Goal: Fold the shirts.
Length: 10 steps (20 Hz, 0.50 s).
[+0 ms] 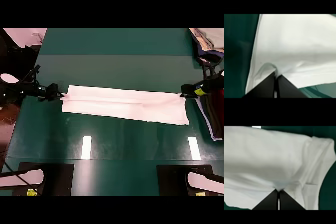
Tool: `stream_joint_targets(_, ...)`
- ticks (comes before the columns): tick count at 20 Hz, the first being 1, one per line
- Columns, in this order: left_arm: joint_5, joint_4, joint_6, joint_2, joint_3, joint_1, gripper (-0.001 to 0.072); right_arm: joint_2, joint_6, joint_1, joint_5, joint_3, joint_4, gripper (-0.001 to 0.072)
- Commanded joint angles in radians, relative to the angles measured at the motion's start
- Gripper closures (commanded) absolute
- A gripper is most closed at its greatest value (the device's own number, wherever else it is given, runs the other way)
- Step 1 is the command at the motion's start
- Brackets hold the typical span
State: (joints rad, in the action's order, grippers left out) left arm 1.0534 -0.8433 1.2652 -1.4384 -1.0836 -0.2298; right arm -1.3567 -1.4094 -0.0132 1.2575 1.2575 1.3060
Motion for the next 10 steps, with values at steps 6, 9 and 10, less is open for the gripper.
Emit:
stream_joint_targets(6, -0.082, 0.28, -0.016, -0.078, -0.176, -0.001, 0.0037, -0.126, -0.004, 0.08, -0.081, 0.143, -0.394, 0.0195)
stream_joint_targets(9, 0.078, 0.274, -0.054, -0.078, -0.254, 0.0, 0.019, -0.101, 0.006, 0.148, 0.023, 0.149, -0.363, 0.0195)
stream_joint_targets(10, 0.124, 0.275, -0.074, -0.077, -0.256, 0.0, 0.0451, -0.09, 0.01, 0.173, 0.074, 0.149, -0.327, 0.0195)
